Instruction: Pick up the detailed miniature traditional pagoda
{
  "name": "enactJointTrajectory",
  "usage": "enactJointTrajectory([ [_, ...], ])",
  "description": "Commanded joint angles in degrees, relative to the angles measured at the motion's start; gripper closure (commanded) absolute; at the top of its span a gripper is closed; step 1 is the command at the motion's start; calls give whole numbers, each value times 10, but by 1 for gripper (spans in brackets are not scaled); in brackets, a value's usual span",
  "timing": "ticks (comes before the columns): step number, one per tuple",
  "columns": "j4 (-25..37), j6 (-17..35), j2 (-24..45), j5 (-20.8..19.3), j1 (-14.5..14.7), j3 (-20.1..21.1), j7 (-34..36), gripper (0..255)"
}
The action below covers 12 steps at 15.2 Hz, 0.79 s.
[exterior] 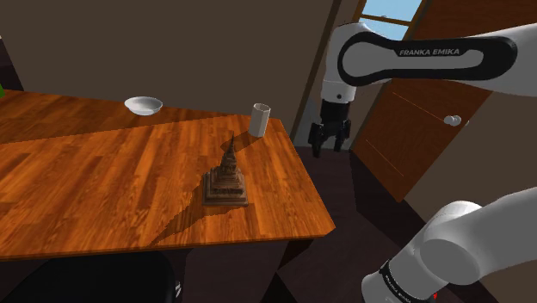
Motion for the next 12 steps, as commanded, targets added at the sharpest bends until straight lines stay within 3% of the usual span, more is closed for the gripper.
enactJointTrajectory([
  [1,27,20,47,16,0,7,26,0],
  [12,202,87,280,77,6,26,140,0],
])
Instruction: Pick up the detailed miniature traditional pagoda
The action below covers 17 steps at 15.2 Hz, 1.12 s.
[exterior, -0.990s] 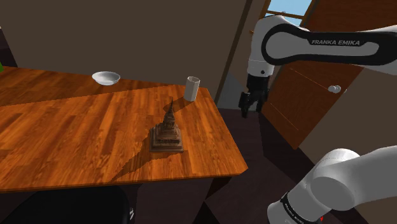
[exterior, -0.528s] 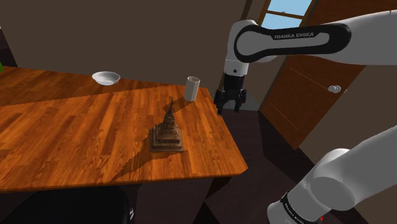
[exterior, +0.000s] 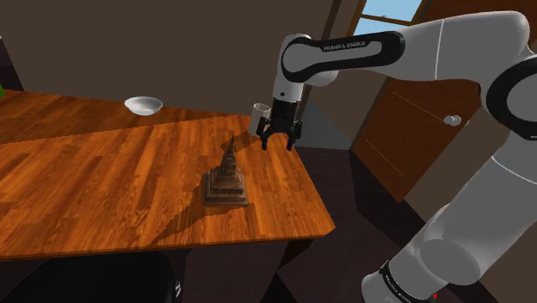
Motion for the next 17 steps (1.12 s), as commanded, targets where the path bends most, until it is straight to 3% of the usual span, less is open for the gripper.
enactJointTrajectory([
  [1,36,8,41,9,0,0,17,0],
  [8,198,15,195,37,7,-1,79,0],
  [14,375,-5,337,57,13,-4,132,0],
  [17,362,13,343,57,13,-4,126,0],
])
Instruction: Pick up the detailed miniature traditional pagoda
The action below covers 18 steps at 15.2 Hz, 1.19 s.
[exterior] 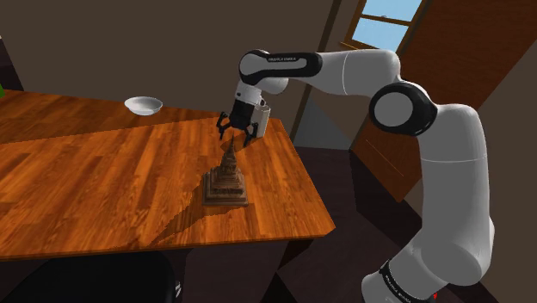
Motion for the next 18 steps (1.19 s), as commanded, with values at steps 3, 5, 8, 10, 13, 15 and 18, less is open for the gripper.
enactJointTrajectory([
  [3,-7,21,14,1,1,0,-5,0],
  [5,-13,30,18,1,1,-1,-8,0],
  [8,-14,31,17,1,1,-1,-8,255],
  [10,-15,31,17,1,2,-1,-8,255],
  [13,-13,30,18,1,1,-1,-9,255],
  [15,-12,30,18,1,1,-1,-9,255],
  [18,-6,18,12,1,1,0,-5,255],
])
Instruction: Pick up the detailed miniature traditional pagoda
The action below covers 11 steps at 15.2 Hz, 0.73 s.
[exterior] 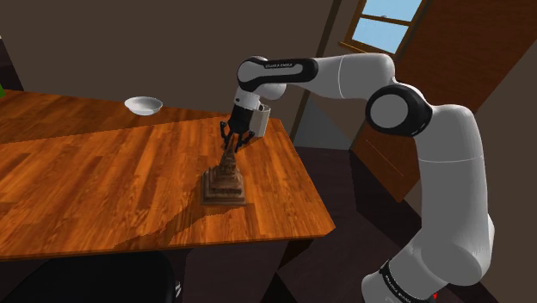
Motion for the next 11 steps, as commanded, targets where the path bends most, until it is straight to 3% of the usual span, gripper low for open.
enactJointTrajectory([
  [1,6,-10,-5,0,0,1,3,255],
  [11,53,-72,-23,-2,-2,2,22,255],
])
